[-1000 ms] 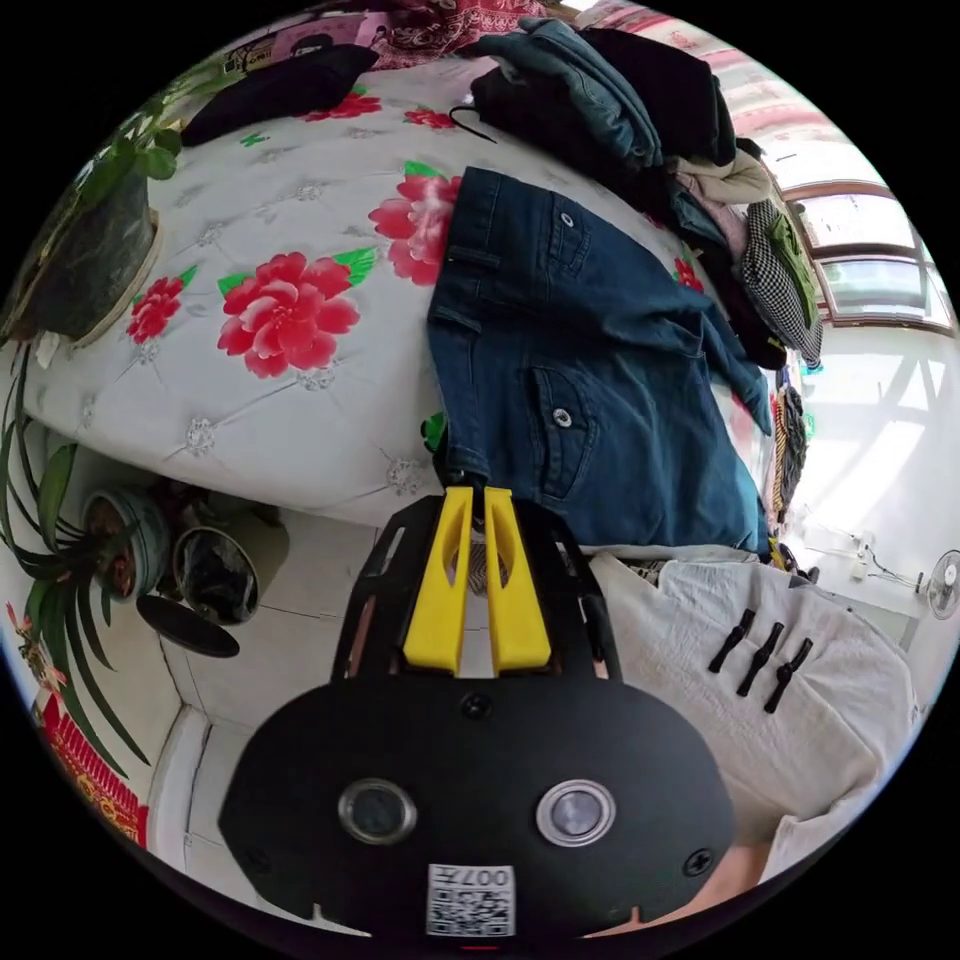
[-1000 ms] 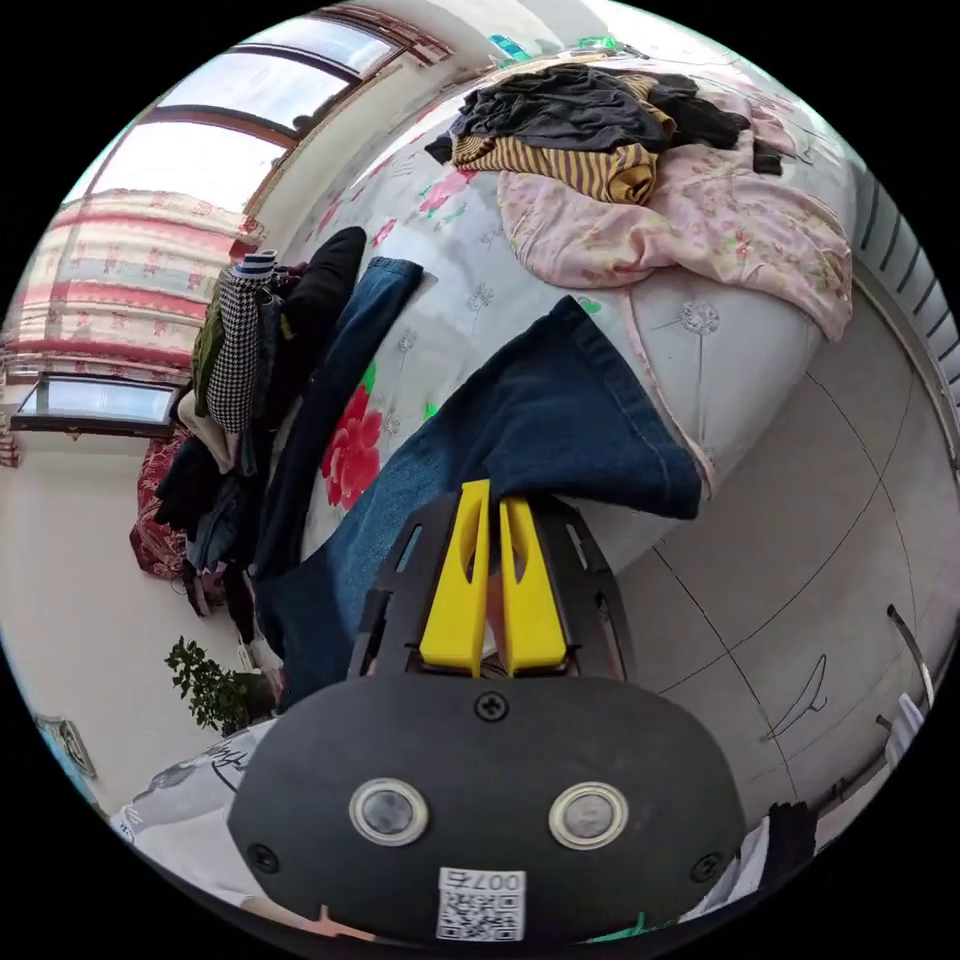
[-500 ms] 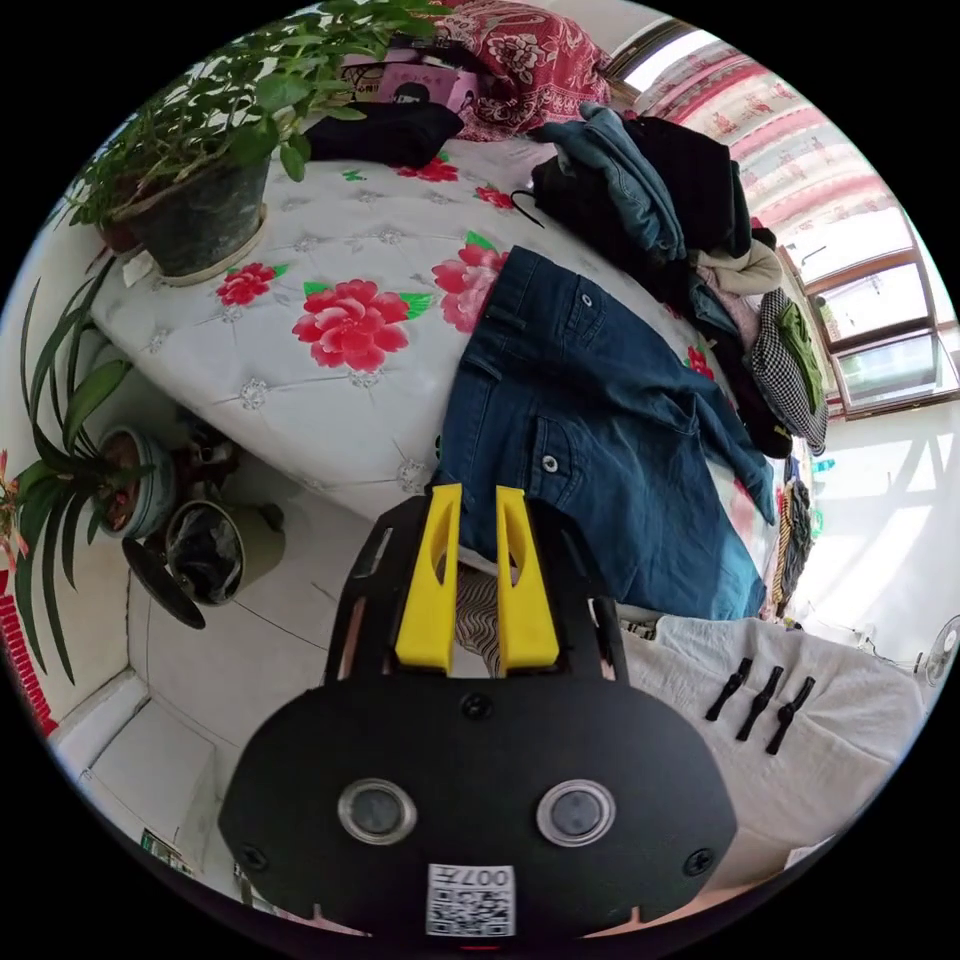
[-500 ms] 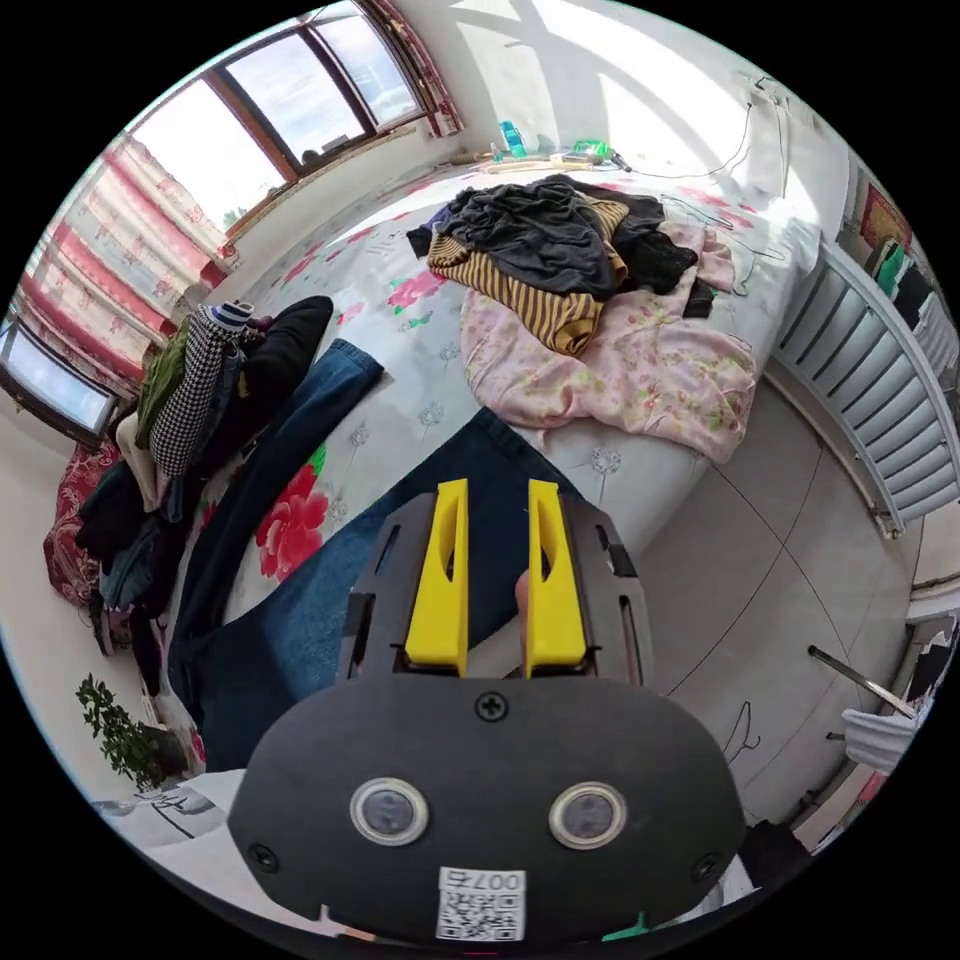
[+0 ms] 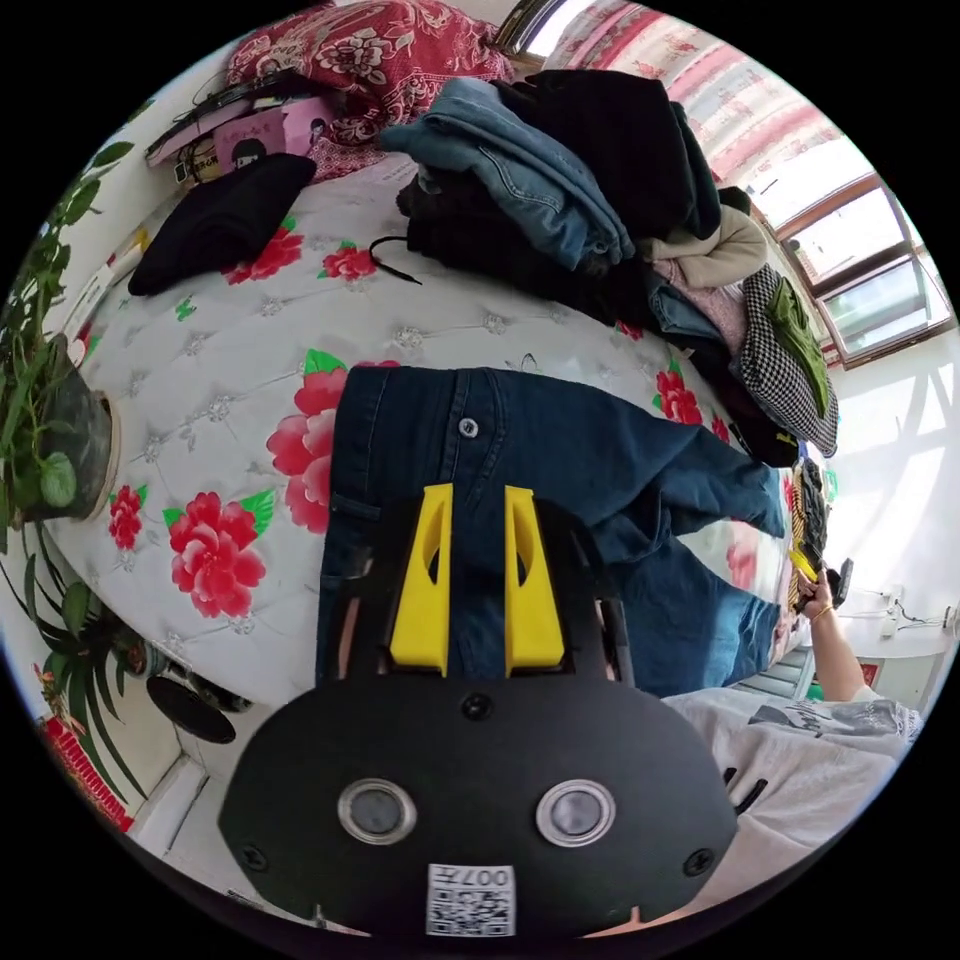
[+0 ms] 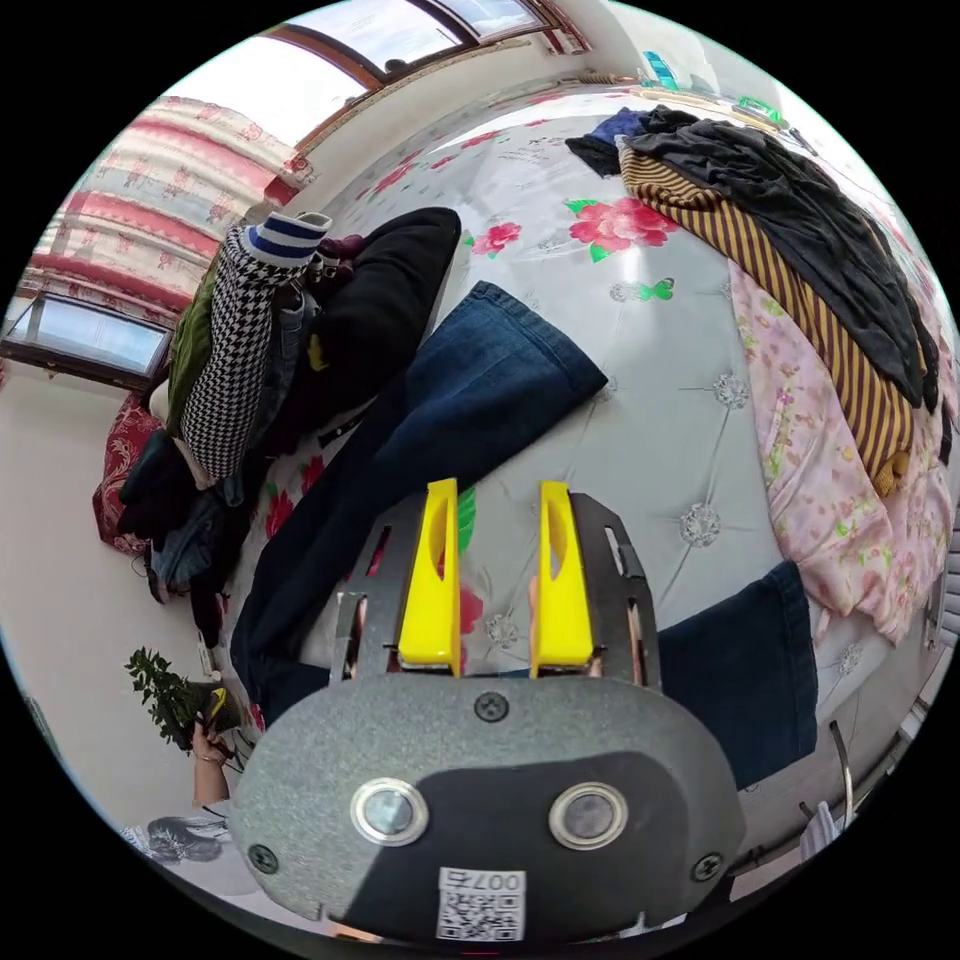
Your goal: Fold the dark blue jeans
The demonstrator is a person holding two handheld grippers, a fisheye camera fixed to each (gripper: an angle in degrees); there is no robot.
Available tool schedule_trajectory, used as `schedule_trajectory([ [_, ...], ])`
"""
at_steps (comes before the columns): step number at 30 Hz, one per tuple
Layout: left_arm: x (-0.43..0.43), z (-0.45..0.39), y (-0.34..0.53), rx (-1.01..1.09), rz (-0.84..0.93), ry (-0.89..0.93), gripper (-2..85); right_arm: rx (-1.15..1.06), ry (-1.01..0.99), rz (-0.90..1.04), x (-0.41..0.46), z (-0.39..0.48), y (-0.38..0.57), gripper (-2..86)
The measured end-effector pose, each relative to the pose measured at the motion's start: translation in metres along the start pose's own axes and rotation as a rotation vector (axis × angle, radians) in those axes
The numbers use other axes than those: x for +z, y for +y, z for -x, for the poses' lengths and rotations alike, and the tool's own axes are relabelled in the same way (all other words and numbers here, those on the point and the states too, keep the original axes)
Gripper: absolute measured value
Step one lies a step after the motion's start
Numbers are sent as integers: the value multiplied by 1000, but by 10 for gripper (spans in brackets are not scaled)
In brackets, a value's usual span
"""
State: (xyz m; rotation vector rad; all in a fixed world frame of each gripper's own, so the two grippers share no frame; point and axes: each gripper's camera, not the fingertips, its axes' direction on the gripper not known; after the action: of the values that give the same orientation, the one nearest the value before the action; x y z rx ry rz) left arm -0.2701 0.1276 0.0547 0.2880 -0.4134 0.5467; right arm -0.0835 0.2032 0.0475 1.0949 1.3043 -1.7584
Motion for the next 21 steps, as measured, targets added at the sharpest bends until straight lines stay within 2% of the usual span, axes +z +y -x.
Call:
schedule_trajectory([
  [8,68,-8,-102,-4,118,-126,101,196,125,30,54,-1,-67,67],
  [9,82,-7,-111,-21,151,-147,103,215,160,-20,52,2,-70,50],
  [11,109,-4,-119,-39,241,-175,100,220,184,-10,58,5,-76,28],
  [15,115,-13,-126,17,247,-257,45,100,235,24,58,25,-83,4],
  [18,104,-12,-125,39,239,-208,5,55,122,-104,15,28,-75,0],
  [20,75,-10,-118,38,142,-136,-2,41,-77,-253,-35,22,-63,-1],
  [21,43,-10,-107,48,28,-34,-4,14,-174,-339,-71,19,-54,-1],
])
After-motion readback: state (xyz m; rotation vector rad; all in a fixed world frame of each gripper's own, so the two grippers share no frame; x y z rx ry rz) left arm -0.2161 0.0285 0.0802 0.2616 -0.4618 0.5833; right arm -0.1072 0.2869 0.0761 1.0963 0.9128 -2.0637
